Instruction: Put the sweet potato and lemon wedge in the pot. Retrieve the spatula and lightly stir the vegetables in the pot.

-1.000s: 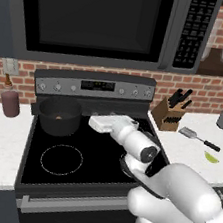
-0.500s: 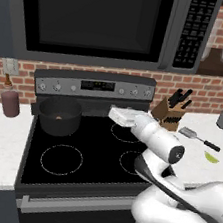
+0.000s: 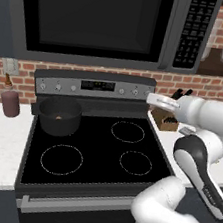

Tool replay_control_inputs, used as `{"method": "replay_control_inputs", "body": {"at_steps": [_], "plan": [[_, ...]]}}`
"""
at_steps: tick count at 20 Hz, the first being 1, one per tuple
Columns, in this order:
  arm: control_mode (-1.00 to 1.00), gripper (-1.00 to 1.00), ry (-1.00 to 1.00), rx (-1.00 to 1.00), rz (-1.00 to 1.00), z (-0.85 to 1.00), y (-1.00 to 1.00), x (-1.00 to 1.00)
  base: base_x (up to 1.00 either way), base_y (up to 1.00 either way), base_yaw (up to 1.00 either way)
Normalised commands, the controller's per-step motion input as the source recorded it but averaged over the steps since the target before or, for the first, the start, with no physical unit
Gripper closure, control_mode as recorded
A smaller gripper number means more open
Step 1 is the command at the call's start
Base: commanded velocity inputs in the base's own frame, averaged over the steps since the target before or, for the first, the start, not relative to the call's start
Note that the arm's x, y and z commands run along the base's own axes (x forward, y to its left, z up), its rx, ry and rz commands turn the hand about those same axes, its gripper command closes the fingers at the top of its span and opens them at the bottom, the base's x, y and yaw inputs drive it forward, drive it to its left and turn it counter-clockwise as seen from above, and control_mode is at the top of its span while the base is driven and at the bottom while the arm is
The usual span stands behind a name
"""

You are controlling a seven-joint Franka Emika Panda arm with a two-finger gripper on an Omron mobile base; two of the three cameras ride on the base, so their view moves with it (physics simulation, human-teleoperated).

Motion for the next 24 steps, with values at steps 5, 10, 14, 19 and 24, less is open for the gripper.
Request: {"method": "replay_control_inputs", "body": {"at_steps": [5,10,14,19,24], "plan": [[-1.0,-1.0,0.3,-0.15,-0.2,-0.27,-1.0,-0.01,0.0,0.0,0.0],[-1.0,-1.0,0.25,-0.16,-0.2,-0.7,-1.0,0.0,0.0,0.0,0.0],[-1.0,-1.0,0.23,-0.18,-0.16,-0.76,-1.0,0.0,0.0,0.0,0.0],[-1.0,-1.0,0.21,-0.19,-0.03,-0.54,-0.9,0.0,0.0,0.0,0.0],[-1.0,-1.0,0.15,-0.17,0.0,-0.21,-0.75,0.0,0.0,0.0,0.0]]}}
